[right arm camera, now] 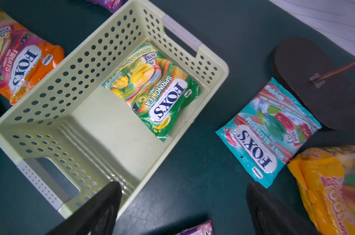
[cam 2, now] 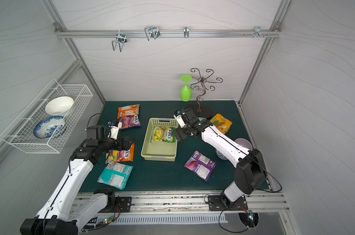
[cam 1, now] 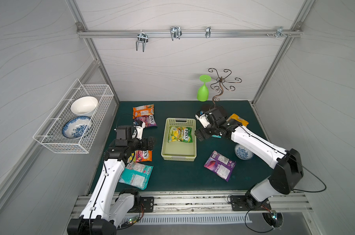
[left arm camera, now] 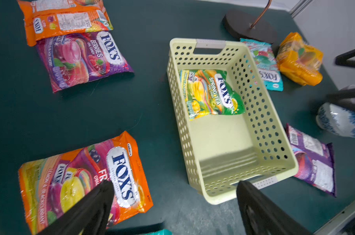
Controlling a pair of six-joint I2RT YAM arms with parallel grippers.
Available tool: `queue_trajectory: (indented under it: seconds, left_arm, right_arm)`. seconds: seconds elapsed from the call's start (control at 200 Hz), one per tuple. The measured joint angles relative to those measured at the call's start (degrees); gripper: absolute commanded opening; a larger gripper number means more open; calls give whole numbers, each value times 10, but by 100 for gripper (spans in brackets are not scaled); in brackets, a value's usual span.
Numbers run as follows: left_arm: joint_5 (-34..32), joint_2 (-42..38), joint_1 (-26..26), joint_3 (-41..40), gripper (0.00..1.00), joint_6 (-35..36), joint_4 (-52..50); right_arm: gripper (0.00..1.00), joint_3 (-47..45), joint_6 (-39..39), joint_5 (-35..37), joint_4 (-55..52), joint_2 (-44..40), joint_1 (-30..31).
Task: Put the candies in the basket
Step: Pick up the candy at the center of the board.
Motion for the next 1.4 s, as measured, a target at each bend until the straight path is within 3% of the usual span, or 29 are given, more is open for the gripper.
queue_trajectory:
  seconds: [0.165,0.33,0.53,0.735,0.91,1.396]
  left_arm:
    - [-47,30,0,26,98,81,-62]
    - [-93,125,3,113,97,155,-154]
    - [-89,167,29,165,94,258,-233]
    - [-78,263,54,270,93,370,-303]
    - [-79,335,68,306,90,454,-333]
    - [-103,520,79,378,86,558,-336]
  right_arm:
    - [99,-47,-2,-5,1,-69,-26]
    - [99,-70,-5,-19,3,-114,-57]
    - [99,-116,-28,-29,15,-171,-67]
    - [99,-174,-48,-40,44,-232,-67]
    - [99,-219,-68,-39,71,-273,-62]
    - [99,-268,-92,5,118,-295,-41]
